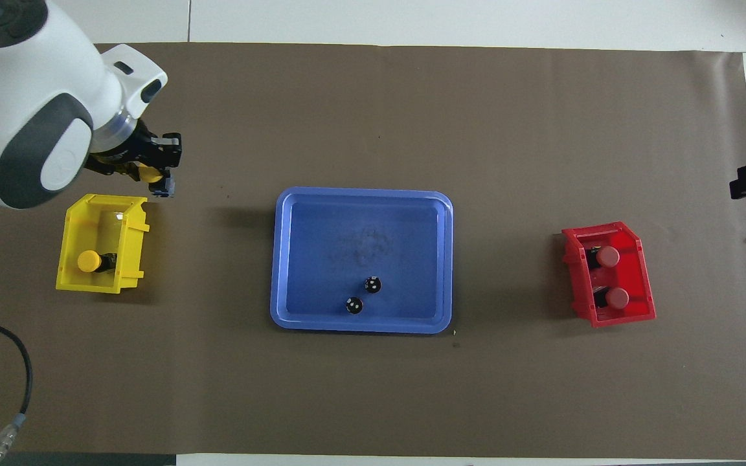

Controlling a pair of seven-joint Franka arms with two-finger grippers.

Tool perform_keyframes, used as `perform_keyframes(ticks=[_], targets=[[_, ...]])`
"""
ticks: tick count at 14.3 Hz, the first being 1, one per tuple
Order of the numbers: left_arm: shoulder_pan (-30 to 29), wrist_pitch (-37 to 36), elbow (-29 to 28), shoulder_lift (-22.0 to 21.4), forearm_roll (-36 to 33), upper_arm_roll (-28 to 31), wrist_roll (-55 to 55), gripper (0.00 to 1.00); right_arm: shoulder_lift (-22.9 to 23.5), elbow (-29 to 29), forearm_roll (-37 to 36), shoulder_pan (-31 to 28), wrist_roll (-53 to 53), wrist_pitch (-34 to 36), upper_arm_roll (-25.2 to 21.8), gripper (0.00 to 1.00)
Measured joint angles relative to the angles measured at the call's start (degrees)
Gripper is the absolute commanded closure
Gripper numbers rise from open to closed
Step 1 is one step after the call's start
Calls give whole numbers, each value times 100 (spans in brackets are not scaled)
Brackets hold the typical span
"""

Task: Sort red and yellow buttons by color
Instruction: 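Lower the yellow button into the yellow bin and open the left gripper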

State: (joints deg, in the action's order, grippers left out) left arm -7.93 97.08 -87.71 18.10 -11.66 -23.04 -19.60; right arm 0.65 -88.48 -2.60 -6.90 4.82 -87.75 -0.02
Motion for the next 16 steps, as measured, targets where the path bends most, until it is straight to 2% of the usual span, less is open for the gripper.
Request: perform_keyframes(ticks=[2, 5, 9, 13, 16], targets=[[-8, 207, -95, -20, 255, 651, 830, 98, 2, 1, 0, 74, 1, 18, -119, 0], [-9, 585, -432, -138, 493, 1156, 1481, 98, 1, 1, 0, 135, 1, 177, -127, 0], [10, 1000, -1345, -527, 527, 1248, 1771, 99, 0, 1, 0, 154, 1, 215, -130, 0], [10, 1158, -1864, -807, 576, 1317, 1940, 99, -9, 1, 0, 156, 1, 215, -129, 0], [9, 1599, -2234, -940, 620, 1364, 1971, 98, -9, 1, 0, 210, 1, 220, -186, 0]])
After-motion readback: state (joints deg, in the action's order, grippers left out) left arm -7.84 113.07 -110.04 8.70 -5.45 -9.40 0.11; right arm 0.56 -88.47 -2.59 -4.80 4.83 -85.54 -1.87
